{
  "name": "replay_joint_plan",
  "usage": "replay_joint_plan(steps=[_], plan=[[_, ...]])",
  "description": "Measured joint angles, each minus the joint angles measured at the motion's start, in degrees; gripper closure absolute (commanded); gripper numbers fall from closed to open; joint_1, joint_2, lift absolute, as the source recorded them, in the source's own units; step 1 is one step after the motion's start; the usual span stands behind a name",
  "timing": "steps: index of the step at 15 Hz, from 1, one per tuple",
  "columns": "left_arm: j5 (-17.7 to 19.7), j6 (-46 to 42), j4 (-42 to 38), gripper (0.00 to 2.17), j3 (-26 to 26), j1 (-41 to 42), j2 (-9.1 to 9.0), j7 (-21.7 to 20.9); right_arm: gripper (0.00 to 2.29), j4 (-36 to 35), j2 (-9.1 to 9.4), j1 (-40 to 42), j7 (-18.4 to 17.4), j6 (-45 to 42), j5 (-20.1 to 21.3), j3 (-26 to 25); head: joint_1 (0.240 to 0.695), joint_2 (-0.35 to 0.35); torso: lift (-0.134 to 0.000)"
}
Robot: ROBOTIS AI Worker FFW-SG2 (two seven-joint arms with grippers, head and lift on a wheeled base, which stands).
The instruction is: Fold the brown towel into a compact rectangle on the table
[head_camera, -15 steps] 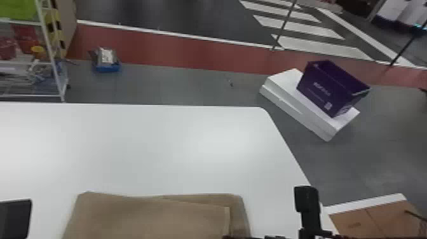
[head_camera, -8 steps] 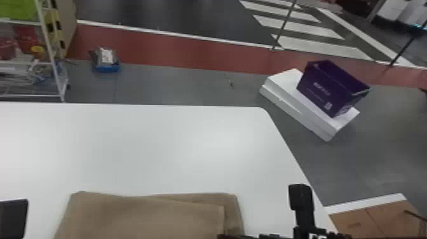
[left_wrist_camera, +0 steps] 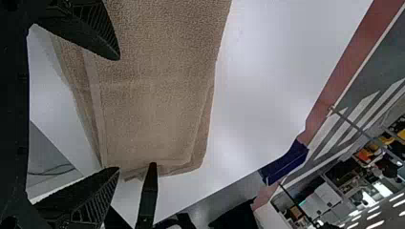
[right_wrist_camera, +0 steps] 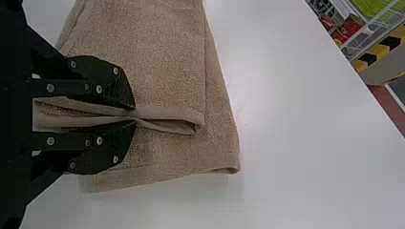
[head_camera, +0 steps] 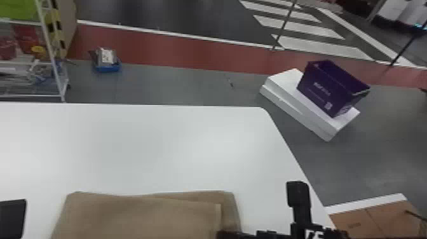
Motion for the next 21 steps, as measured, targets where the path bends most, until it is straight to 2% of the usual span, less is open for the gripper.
replay_joint_plan(steps=[3,8,10,13,17,21], plan=[[0.0,0.0,0.0,0.07,0.0,0.0,0.0,0.0,1.45,-0.2,0.0,0.2,1.2,0.0,-1.9,-0.8,0.695,-0.317,-0.124],[0.1,0.0,0.0,0.07,0.8,-0.1,0.0,0.3,1.45,-2.8,0.0,0.7,2.9,0.0,-7.5,-2.1,0.695,-0.266,-0.124],[0.4,0.0,0.0,0.07,1.3,-0.2,0.0,0.3,1.45,-5.3,0.0,0.5,3.4,0.0,-8.3,-2.5,0.695,-0.25,-0.124],[1.3,0.0,-0.6,0.07,2.4,0.0,0.0,0.5,1.45,-8.6,0.0,-3.0,9.0,0.0,-8.6,-6.9,0.695,-0.248,-0.124],[3.9,0.0,-2.0,0.07,4.8,0.2,0.0,0.4,1.45,-10.8,-0.05,-6.4,16.6,0.0,-11.3,-13.7,0.695,-0.251,-0.124],[4.5,0.0,-2.5,0.07,5.4,0.8,0.0,0.1,1.45,-7.9,-0.58,-5.3,20.7,0.0,-7.4,-15.2,0.695,-0.288,-0.124]])
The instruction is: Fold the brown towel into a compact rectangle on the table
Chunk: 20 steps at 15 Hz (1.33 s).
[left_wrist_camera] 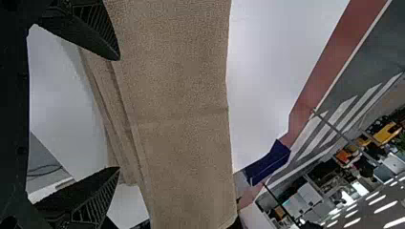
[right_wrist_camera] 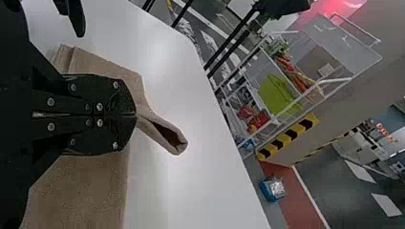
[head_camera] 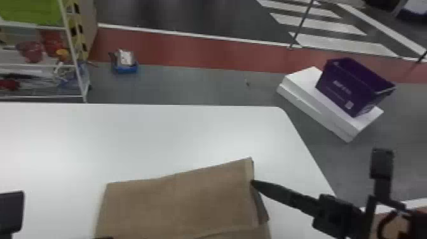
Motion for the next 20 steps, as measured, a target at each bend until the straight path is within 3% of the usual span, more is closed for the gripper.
replay_joint_plan(steps=[5,9,12,17,20], plan=[[-0.4,0.0,-0.5,0.07,-0.8,0.0,0.0,0.3,1.45,0.7,0.74,4.5,0.7,0.0,-1.3,-3.4,0.695,-0.34,-0.124],[-1.5,-0.1,-0.5,0.07,-2.1,0.1,0.0,0.7,1.45,-1.5,0.75,4.8,-0.2,0.0,-9.5,-8.8,0.695,-0.35,-0.124],[-1.8,-1.0,-0.1,0.07,-2.8,0.1,0.0,0.8,1.45,-4.5,0.75,4.8,-1.9,0.0,-14.5,-9.3,0.695,-0.345,-0.124],[-1.9,-2.3,-0.6,0.07,-2.8,1.3,0.0,0.1,1.45,-4.2,0.75,6.0,-1.4,0.0,-14.6,-11.8,0.695,-0.35,-0.124],[-2.0,-2.8,-0.6,0.07,-3.0,1.6,0.0,0.2,1.45,1.1,0.75,7.5,-0.7,0.0,-11.8,-13.4,0.695,-0.35,-0.124]])
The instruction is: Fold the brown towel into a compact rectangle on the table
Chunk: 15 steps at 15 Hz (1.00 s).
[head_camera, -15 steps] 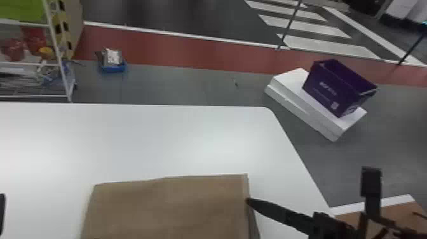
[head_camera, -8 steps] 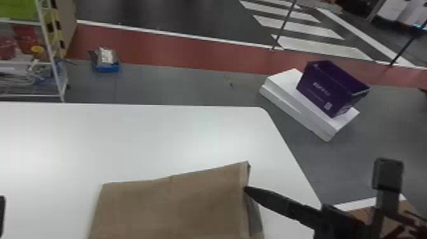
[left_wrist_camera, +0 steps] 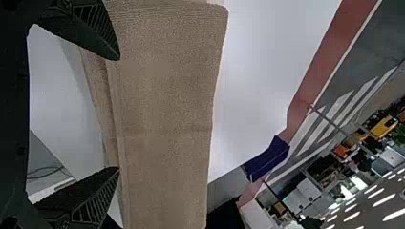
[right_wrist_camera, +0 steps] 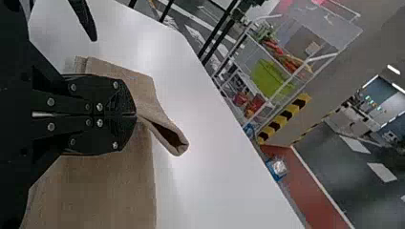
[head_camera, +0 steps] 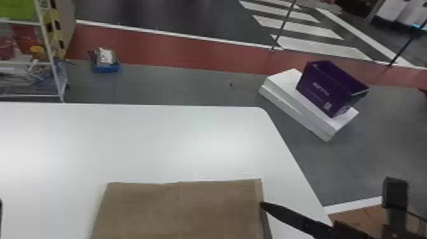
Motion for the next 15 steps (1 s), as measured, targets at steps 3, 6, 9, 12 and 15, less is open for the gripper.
replay_joint_plan(steps=[3,6,9,12,15], plan=[[-0.3,0.0,-0.1,0.07,-0.7,0.0,0.0,0.1,1.45,6.4,0.0,0.1,0.1,0.0,3.3,0.2,0.695,-0.35,-0.124],[-1.4,0.0,-0.7,0.07,-2.1,0.3,0.0,0.4,1.45,9.8,0.0,-1.7,-0.5,0.0,6.5,1.7,0.695,-0.35,-0.124],[-1.8,0.0,-1.4,0.07,-2.4,0.8,0.0,0.5,1.45,12.2,0.0,-2.3,-1.3,0.0,11.6,4.8,0.695,-0.35,-0.124],[-2.0,0.0,-1.7,0.07,-2.4,1.2,0.0,0.5,1.45,12.8,0.0,-1.5,-2.4,-2.2,16.3,6.8,0.695,-0.35,-0.124],[-2.0,0.0,-1.8,0.07,-2.6,1.2,0.0,0.5,1.44,12.9,0.0,-1.3,-2.8,-6.1,18.5,7.0,0.695,-0.35,-0.124]])
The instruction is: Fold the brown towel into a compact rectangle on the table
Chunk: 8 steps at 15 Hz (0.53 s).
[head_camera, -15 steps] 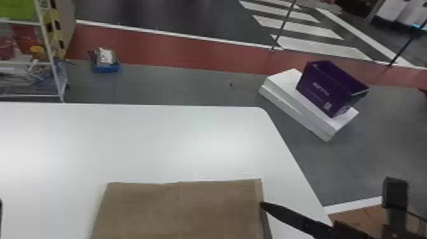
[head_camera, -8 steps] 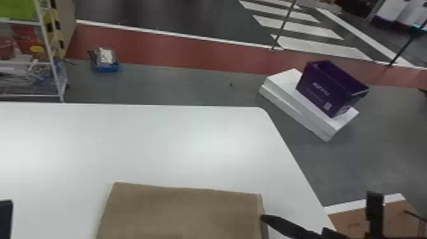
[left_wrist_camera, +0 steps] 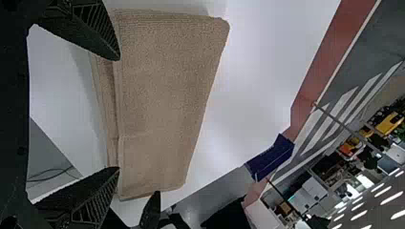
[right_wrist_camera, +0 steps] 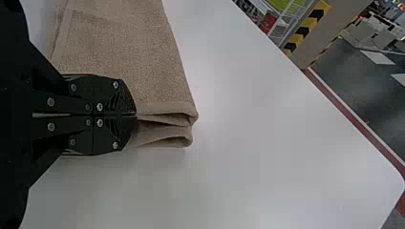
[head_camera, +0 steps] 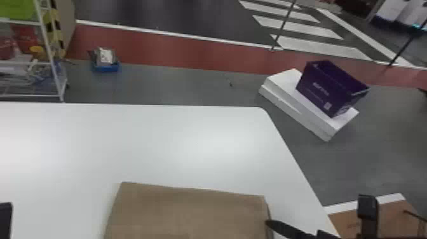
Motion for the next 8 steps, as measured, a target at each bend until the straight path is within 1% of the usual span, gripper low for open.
replay_joint_plan(steps=[2,3,4,5,6,8], plan=[[-0.1,0.0,0.0,0.07,-0.1,0.0,0.0,0.1,1.42,0.0,0.0,0.1,0.2,-2.0,0.4,0.1,0.695,-0.35,-0.124],[-0.1,0.0,0.0,0.07,-0.2,0.0,0.0,0.2,1.2,-0.2,0.0,0.1,0.2,-2.4,0.4,0.1,0.695,-0.35,-0.124],[-0.1,0.0,0.0,0.07,-0.2,0.0,0.0,0.2,0.69,-0.3,0.0,0.1,-0.1,-2.7,0.9,0.5,0.695,-0.35,-0.124],[-0.1,0.0,0.0,0.07,-0.1,0.0,0.0,0.2,0.05,-0.3,0.0,0.0,-0.2,-3.1,2.0,1.3,0.695,-0.35,-0.124],[-0.1,0.0,-0.1,0.07,0.0,0.0,0.0,0.3,0.0,-0.2,0.0,0.0,-0.3,-4.0,3.5,2.2,0.695,-0.35,-0.124],[-0.1,0.0,-0.6,0.07,0.2,0.0,0.0,0.4,0.03,-0.1,0.0,0.5,-0.4,-6.5,4.7,2.6,0.695,-0.35,-0.124]])
